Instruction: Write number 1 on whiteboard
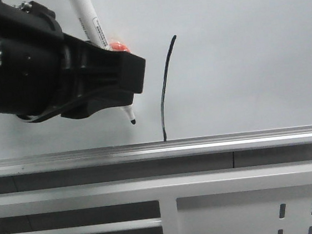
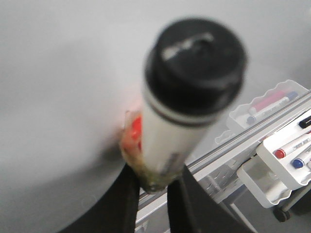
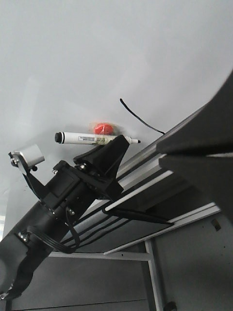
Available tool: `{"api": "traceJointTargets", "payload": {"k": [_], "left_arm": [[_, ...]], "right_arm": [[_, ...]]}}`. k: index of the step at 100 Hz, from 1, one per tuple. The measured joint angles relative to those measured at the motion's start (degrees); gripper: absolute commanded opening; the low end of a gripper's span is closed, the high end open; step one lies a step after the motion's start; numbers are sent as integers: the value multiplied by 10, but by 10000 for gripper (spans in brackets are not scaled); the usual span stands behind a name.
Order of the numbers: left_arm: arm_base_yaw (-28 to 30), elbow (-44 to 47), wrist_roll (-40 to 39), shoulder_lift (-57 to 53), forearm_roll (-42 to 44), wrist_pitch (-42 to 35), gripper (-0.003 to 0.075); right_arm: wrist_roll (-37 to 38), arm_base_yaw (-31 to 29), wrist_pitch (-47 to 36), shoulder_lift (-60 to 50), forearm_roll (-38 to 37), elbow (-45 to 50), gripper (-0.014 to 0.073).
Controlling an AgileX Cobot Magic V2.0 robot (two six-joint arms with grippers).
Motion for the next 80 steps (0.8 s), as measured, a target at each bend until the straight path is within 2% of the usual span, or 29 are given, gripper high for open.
{"api": "traceJointTargets", "payload": {"k": [65,80], "left_arm": [[0,0,1,0,-2,0,-16],[0,0,1,0,-2,0,62]], "right_arm": [[0,0,-2,0,11,0,-69],[1,0,-2,0,12,0,-69]]}}
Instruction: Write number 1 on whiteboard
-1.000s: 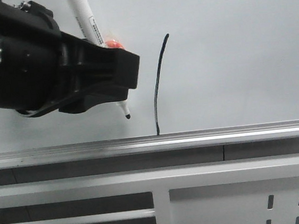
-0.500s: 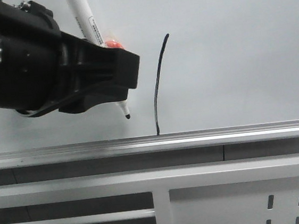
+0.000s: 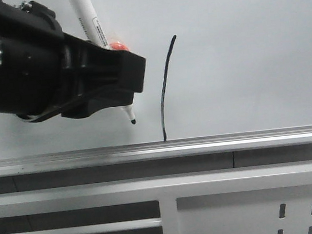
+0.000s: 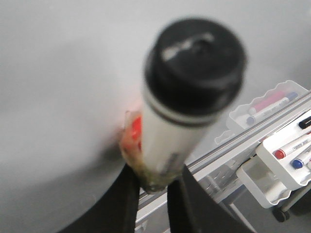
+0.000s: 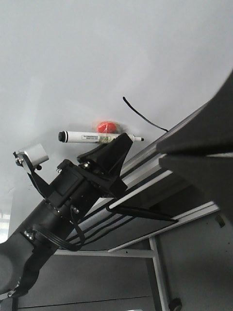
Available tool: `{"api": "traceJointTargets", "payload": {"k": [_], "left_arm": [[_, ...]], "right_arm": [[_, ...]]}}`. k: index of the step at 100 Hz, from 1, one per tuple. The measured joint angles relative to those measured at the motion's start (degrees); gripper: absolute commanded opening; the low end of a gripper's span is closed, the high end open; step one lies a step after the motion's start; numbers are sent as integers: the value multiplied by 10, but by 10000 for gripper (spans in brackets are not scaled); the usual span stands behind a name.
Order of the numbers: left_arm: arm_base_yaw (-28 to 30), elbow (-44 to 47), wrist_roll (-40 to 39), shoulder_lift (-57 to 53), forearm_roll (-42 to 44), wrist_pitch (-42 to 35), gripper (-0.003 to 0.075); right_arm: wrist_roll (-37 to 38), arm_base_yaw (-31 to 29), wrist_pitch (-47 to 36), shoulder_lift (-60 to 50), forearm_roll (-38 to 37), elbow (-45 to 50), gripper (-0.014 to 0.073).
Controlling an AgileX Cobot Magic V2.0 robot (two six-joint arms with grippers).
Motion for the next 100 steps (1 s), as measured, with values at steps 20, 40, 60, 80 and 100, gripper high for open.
{"api": "traceJointTargets", "payload": {"k": [20,40,60,80,100], "left_arm": [[0,0,0,0,-3,-1,178],[0,0,0,0,-5,-1,182],[0,0,0,0,-6,-1,289],[0,0,0,-1,-6,15,444],[0,0,-1,-1,-6,22,450]], "right_arm": [[0,0,0,0,0,0,-69],[0,0,-1,0,1,0,-69],[0,0,-1,0,2,0,-69],[0,0,-1,0,3,0,-69],[0,0,-1,0,3,0,-69]]}}
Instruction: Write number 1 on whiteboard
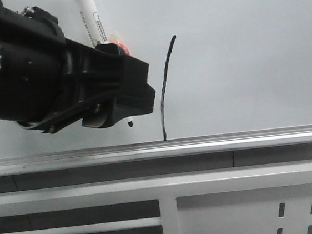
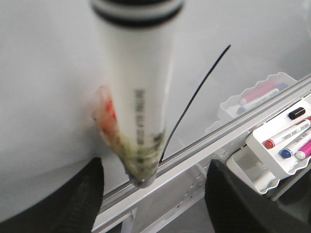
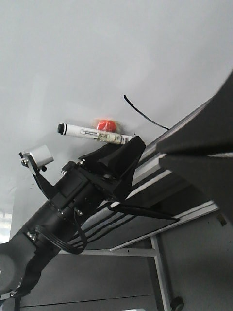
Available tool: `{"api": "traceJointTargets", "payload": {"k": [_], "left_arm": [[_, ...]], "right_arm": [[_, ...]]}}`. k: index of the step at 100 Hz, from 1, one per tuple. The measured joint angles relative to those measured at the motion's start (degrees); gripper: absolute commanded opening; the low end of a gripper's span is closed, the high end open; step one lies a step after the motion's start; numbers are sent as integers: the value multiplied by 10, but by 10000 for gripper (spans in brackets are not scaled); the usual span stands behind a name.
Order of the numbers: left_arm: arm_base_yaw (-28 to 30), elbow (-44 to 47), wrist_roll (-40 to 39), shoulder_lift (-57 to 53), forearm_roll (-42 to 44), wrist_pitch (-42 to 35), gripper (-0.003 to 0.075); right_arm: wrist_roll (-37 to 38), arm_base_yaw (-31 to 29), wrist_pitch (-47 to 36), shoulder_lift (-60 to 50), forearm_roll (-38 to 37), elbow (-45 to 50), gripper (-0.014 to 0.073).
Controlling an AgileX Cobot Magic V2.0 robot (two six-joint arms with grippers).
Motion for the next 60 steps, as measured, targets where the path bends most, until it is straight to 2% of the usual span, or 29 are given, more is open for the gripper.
{"api": "traceJointTargets", "payload": {"k": [17,60], "left_arm": [[-9,0,5,-8,-1,-5,450],[-21,6,50,-115,-1,-26,437]], "right_arm": [[0,0,0,0,0,0,-69],[0,0,-4,0,0,0,-69]]}}
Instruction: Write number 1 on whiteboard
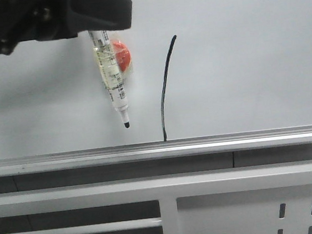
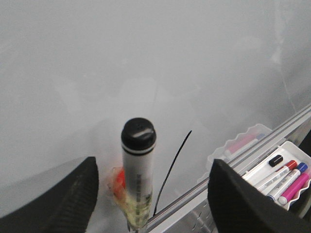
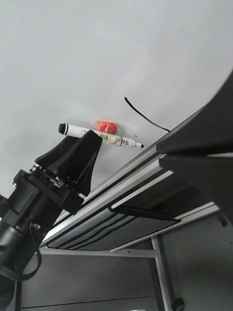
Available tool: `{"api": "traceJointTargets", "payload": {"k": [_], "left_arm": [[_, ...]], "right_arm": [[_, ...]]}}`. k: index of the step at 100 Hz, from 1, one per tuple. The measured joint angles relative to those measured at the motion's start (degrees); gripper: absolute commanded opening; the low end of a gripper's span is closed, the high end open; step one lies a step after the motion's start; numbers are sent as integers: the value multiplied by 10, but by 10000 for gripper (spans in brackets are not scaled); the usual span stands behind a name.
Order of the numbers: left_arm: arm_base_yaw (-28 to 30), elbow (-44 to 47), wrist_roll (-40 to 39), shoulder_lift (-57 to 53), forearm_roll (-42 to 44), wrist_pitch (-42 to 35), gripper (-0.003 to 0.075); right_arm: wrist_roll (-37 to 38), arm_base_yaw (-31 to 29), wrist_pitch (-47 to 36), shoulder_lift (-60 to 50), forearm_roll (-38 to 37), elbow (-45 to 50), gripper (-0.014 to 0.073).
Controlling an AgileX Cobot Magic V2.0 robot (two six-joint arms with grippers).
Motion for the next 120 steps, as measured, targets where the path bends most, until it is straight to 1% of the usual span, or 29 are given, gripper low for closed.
{"api": "traceJointTargets", "payload": {"k": [8,14,22,29,34,41,50,62,74,81,96,120], "left_arm": [[0,14,1,-21,0,-1,407],[0,27,1,-42,-1,-1,351],[0,48,3,-75,0,-1,248],[0,65,5,-114,0,-1,125],[0,77,14,-145,-1,-1,52],[0,91,35,-196,-2,-1,-21],[0,100,77,-265,-4,-1,-20],[0,102,166,-351,-20,-6,-20],[0,102,255,-414,-74,-9,-20],[0,102,289,-436,-112,-12,-20],[0,102,311,-454,-159,-20,-20],[0,102,314,-456,-170,-20,-20]], "right_arm": [[0,0,0,0,0,0,-69],[0,0,0,0,0,0,-69],[0,0,0,0,0,0,-69],[0,0,0,0,0,0,-69],[0,0,0,0,0,0,-69],[0,0,0,0,0,0,-69],[0,0,0,0,0,0,-69],[0,0,0,0,-9,0,-69],[0,0,0,0,-15,0,-69],[0,0,0,0,-15,0,-69],[0,0,0,0,-15,0,-69],[0,0,0,0,-15,0,-69]]}}
